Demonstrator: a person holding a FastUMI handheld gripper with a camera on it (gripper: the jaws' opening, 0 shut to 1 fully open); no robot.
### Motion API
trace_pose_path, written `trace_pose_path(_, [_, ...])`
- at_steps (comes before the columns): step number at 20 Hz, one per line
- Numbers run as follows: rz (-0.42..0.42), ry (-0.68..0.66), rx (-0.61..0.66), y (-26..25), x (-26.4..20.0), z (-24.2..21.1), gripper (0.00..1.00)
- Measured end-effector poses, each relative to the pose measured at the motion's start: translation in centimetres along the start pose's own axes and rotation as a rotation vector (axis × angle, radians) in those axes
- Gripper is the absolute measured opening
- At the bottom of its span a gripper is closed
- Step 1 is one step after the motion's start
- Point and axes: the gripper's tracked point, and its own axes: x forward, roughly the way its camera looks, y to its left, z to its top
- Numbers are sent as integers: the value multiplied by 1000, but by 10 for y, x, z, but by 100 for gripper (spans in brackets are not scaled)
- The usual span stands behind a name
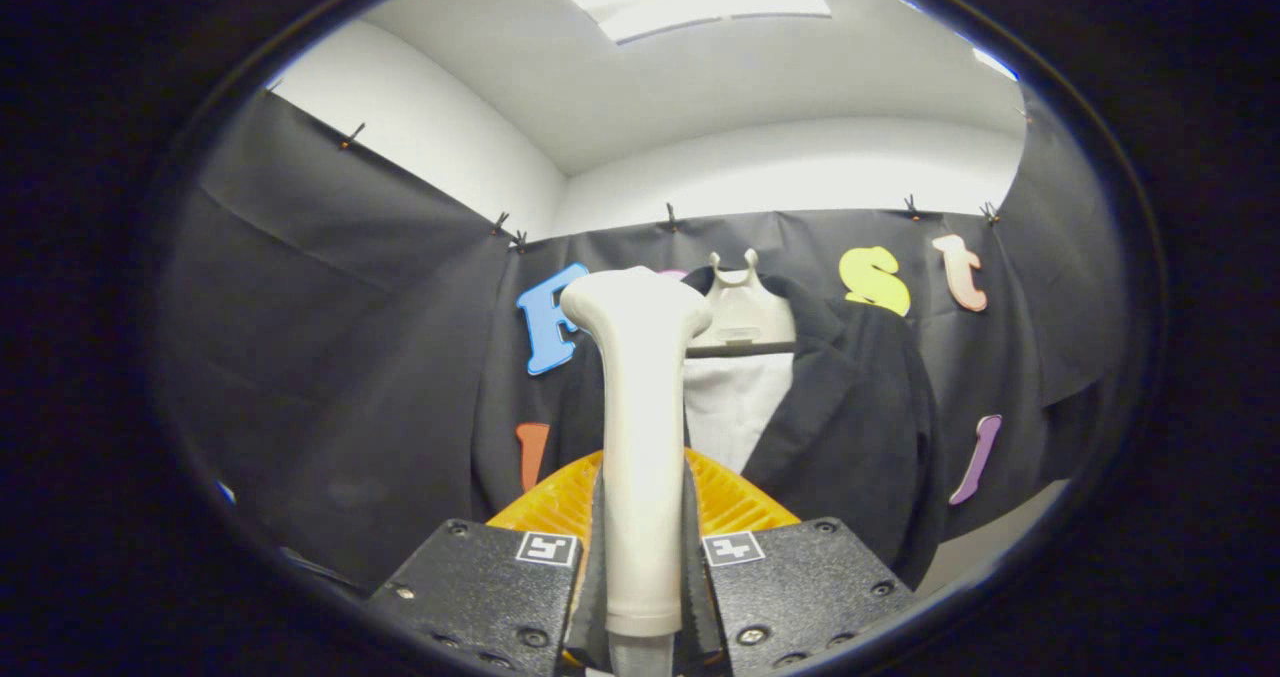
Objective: Iron the clothes twice with a garment steamer, once on the left side and once on the right side.
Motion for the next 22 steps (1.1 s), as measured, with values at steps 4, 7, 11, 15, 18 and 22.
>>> trace_pose_path(4, [-9,-25,-58,5,39,2,33])
trace_pose_path(7, [-14,-15,-64,7,52,-10,32])
trace_pose_path(11, [-13,22,-41,3,43,-40,32])
trace_pose_path(15, [-14,65,-39,0,32,-63,32])
trace_pose_path(18, [-22,87,-41,-5,21,-76,32])
trace_pose_path(22, [-30,136,-50,-6,6,-99,33])
